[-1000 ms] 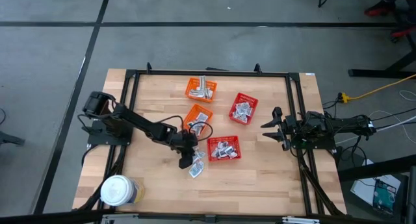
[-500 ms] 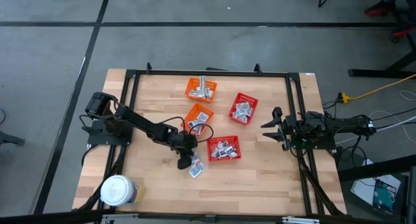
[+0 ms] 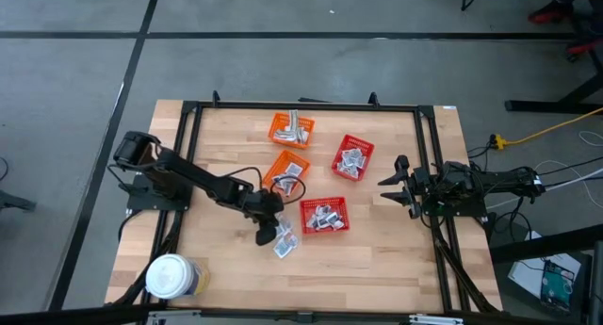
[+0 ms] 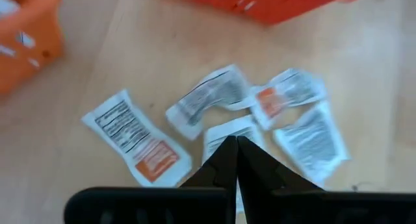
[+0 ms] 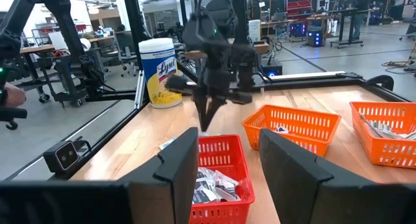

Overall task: Pick & Place First Aid Supplies
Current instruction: Put the gray towelette pack into the bottom red bin

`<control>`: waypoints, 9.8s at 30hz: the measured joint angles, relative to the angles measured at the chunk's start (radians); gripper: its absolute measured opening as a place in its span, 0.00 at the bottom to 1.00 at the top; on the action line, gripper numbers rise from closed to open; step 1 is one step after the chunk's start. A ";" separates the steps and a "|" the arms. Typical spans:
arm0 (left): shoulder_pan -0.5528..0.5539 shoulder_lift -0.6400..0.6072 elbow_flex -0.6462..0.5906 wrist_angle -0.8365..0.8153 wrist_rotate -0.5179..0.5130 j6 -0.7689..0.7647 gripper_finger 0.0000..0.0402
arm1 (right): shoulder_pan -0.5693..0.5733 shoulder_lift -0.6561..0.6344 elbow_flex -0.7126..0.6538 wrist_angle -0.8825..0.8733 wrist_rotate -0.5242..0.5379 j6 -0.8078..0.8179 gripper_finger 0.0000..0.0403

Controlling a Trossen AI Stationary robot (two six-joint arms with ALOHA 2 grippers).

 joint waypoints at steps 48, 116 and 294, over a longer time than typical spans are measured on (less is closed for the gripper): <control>-0.075 0.037 0.004 -0.116 -0.112 -0.030 0.35 | 0.000 0.000 0.000 0.000 0.000 0.000 0.40; 0.212 -0.065 0.001 0.565 0.290 -0.079 0.01 | 0.000 0.000 0.000 0.000 0.000 0.000 0.40; -0.326 0.305 0.550 -0.380 -0.337 -0.510 0.31 | 0.000 0.000 0.000 0.000 0.000 0.000 0.40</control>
